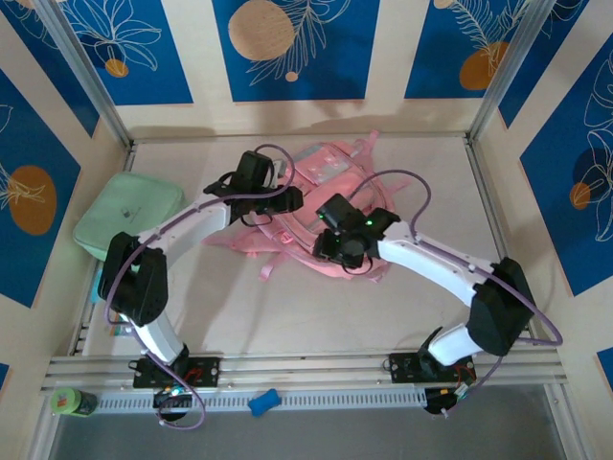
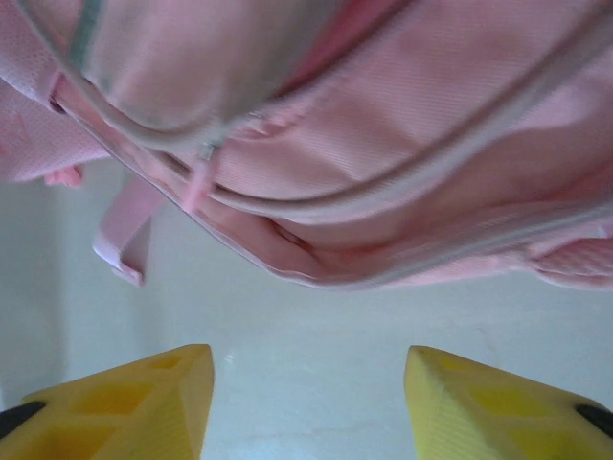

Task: Pack the student bag
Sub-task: Zip the student bag at the center of the table.

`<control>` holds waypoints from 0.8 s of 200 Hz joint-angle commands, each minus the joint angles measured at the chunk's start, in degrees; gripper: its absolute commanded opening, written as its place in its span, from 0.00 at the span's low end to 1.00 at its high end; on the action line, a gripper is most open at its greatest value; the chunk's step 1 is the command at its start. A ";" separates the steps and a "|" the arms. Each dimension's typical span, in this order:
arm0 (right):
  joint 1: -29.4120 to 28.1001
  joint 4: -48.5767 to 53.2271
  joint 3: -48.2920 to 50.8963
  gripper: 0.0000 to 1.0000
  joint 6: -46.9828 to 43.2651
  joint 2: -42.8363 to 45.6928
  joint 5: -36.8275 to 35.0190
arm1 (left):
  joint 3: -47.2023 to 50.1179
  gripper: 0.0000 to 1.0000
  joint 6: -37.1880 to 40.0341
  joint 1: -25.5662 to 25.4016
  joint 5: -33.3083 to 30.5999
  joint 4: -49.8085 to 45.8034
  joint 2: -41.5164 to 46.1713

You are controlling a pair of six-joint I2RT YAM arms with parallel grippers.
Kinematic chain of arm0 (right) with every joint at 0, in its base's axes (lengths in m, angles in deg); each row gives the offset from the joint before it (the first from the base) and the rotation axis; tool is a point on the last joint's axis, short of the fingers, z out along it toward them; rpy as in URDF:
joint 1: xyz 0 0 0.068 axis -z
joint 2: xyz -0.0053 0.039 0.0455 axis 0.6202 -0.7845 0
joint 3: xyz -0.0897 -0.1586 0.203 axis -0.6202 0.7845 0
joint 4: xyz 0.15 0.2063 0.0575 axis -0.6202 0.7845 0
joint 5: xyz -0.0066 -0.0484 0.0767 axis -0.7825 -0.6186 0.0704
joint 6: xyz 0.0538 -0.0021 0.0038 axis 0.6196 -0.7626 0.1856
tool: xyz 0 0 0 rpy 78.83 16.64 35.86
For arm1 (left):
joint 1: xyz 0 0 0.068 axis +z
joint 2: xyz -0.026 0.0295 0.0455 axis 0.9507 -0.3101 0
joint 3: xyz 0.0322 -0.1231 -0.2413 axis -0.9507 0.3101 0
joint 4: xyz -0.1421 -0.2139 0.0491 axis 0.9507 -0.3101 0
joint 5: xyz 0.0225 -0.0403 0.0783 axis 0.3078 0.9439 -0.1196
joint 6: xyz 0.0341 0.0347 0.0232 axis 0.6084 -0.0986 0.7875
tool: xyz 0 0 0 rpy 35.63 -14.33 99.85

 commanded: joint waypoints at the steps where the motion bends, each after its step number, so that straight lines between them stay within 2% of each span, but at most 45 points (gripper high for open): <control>1: -1.48 -1.71 -4.61 0.52 2.69 -3.24 -5.64 | 2.13 0.44 -3.41 0.40 1.40 5.78 -0.01; 44: -2.64 -1.30 -10.21 0.42 2.91 -11.50 -8.02 | 5.68 0.43 -5.16 0.41 -0.18 8.33 0.52; 70: -2.82 1.67 -11.90 0.42 5.25 -14.08 -10.60 | 6.98 0.43 -5.16 0.40 -0.85 8.23 1.31; 104: -1.85 -1.92 -10.76 0.41 5.83 -15.81 -9.20 | 8.73 0.43 -6.41 0.35 -1.75 8.42 2.61; 131: -1.22 -4.93 -10.72 0.34 4.04 -17.27 -8.99 | 11.42 0.43 -8.51 -0.10 -2.93 9.00 4.84; 160: -0.80 -4.18 -11.06 0.21 3.32 -18.14 -10.34 | 16.29 0.43 -13.44 -1.79 -6.46 12.74 7.30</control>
